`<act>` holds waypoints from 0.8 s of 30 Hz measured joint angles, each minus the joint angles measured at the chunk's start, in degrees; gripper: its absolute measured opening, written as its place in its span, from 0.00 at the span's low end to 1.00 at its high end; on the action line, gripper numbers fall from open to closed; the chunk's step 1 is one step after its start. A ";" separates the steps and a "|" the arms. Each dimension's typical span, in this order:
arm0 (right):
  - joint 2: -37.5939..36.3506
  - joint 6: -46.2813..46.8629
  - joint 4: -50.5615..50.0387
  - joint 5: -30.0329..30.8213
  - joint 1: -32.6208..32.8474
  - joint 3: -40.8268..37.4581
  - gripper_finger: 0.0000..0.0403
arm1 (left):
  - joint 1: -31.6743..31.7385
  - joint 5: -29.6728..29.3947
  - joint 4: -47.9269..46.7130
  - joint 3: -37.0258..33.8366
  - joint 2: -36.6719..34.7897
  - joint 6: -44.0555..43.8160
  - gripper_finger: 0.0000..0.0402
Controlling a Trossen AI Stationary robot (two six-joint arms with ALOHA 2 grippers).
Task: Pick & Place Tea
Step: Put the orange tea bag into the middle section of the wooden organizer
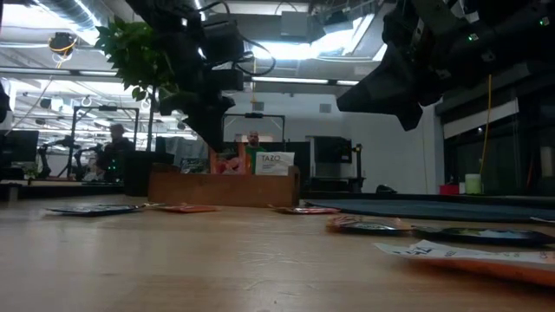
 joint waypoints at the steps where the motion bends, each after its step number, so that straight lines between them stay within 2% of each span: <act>1: 0.00 0.00 0.02 0.02 0.00 0.00 0.05 | -0.20 0.00 0.01 0.00 0.40 0.02 0.01; 10: -0.02 0.13 -0.02 0.01 0.00 0.00 0.05 | -0.78 -1.99 0.02 -0.07 1.98 -0.24 0.01; 24: -0.04 0.14 -0.13 0.02 0.00 0.00 0.05 | -0.76 -1.88 -0.11 -0.07 1.85 -1.29 0.03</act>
